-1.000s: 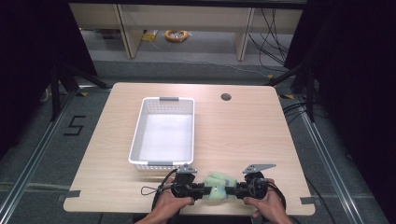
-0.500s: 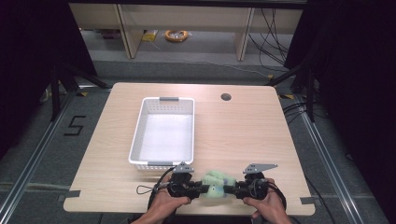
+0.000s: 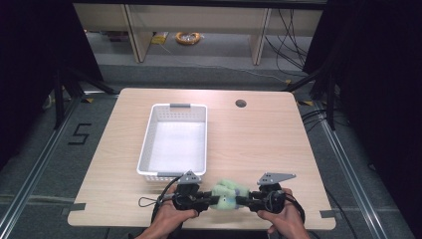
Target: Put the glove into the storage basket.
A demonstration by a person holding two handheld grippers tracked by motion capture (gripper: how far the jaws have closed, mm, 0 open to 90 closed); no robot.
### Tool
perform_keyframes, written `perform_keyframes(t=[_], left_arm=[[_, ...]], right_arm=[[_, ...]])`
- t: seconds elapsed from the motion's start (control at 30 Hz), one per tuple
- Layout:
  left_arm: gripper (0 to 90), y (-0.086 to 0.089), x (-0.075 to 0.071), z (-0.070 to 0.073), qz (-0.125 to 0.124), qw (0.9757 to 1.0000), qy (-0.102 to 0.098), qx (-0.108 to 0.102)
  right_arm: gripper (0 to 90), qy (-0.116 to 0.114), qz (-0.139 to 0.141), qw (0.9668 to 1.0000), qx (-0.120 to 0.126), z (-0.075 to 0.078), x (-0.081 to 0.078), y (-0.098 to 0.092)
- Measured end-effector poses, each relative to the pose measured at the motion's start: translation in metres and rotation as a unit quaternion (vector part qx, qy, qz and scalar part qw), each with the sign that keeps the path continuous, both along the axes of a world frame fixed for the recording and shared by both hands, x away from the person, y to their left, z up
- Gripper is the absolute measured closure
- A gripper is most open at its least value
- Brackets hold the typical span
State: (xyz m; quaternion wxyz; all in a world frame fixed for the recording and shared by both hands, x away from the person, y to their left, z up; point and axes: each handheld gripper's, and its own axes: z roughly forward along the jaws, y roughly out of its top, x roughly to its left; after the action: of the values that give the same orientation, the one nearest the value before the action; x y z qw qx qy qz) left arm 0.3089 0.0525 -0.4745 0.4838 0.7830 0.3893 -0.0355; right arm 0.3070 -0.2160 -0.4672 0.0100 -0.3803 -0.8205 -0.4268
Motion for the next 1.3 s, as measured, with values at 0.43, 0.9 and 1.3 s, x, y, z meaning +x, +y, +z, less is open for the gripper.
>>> perform_keyframes(t=[0.43,0.9,1.3], left_arm=[[73.7,0.014,0.006,0.035,0.006,0.9996,-0.028,0.007],[73.5,0.044,0.018,0.065,0.022,0.9992,-0.033,0.005],[73.4,0.067,0.032,0.08,0.041,0.9984,-0.032,0.02]], right_arm=[[72.4,-0.012,0.008,0.9999,0.008,0.034,0.008,0.013],[72.3,-0.035,0.035,0.9987,0.014,0.067,0.033,0.039],[72.3,-0.03,0.044,0.9986,0.0,0.087,0.051,0.067]])
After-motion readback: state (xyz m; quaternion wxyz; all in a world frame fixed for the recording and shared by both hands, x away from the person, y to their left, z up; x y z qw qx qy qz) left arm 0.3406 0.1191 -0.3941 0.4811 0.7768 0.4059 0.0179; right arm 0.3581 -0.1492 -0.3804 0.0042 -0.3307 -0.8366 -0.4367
